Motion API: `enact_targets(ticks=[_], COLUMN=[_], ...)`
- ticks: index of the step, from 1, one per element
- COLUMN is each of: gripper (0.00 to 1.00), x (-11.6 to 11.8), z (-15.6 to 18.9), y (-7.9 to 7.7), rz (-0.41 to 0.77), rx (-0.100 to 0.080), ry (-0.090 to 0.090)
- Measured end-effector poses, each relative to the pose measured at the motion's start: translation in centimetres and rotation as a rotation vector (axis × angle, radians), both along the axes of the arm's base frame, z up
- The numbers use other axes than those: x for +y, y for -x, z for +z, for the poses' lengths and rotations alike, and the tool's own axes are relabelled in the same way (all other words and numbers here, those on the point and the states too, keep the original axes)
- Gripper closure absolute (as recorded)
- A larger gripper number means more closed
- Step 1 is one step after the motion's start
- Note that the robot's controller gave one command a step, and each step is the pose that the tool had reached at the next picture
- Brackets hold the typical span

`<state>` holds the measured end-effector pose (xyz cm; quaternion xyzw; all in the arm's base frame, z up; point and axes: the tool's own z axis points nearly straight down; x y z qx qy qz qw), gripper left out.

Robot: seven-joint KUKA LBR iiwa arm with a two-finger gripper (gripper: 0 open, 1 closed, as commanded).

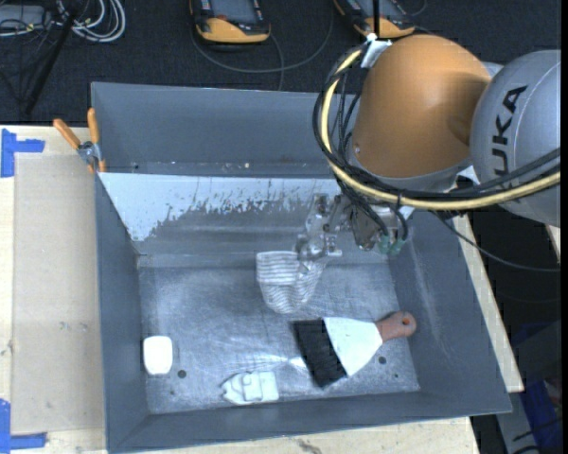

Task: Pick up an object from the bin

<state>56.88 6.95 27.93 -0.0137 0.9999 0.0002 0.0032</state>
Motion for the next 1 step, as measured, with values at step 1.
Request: enact_targets(ticks=[1], gripper=[1.0], x=[0.02], z=[0.02], y=[-0.09], rz=[0.0], rx=[-0.002], ry=[0.0])
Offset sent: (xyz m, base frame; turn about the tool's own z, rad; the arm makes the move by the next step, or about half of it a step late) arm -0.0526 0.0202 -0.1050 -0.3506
